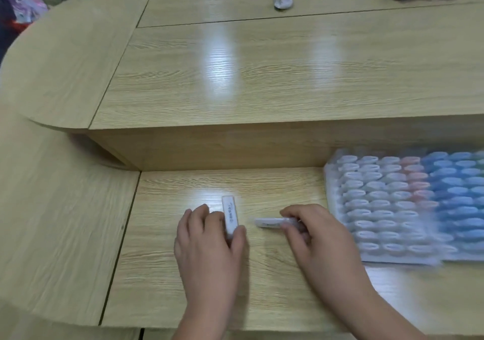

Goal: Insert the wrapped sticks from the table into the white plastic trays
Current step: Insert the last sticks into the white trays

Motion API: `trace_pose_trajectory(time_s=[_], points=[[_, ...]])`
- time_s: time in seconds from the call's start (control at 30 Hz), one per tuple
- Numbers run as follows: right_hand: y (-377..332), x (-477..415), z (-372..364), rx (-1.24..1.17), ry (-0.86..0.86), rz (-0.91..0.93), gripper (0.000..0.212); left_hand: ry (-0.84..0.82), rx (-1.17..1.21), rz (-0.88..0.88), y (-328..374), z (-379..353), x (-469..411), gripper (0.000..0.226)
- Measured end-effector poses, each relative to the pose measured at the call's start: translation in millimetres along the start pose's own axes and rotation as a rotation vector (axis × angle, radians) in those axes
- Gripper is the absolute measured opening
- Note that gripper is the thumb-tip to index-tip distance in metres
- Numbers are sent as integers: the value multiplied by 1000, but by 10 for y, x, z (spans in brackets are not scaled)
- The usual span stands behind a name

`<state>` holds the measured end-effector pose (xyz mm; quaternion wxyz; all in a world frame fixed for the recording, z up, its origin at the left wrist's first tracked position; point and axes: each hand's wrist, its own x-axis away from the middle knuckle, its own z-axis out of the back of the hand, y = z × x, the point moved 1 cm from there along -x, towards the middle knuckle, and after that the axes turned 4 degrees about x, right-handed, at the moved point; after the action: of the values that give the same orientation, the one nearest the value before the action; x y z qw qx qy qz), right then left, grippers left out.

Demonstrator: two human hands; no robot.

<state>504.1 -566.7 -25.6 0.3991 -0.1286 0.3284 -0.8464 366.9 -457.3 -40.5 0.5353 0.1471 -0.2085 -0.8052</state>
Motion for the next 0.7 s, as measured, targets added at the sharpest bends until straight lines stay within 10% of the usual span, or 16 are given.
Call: trace_pose_trajectory(time_s=[0.27, 0.7], points=[[-59, 183, 411, -473, 132, -89, 28, 50, 318, -66, 299, 46, -18, 14], [1089, 301, 1857, -228, 500, 13, 23, -20, 508, -681, 1819, 44, 240, 30]])
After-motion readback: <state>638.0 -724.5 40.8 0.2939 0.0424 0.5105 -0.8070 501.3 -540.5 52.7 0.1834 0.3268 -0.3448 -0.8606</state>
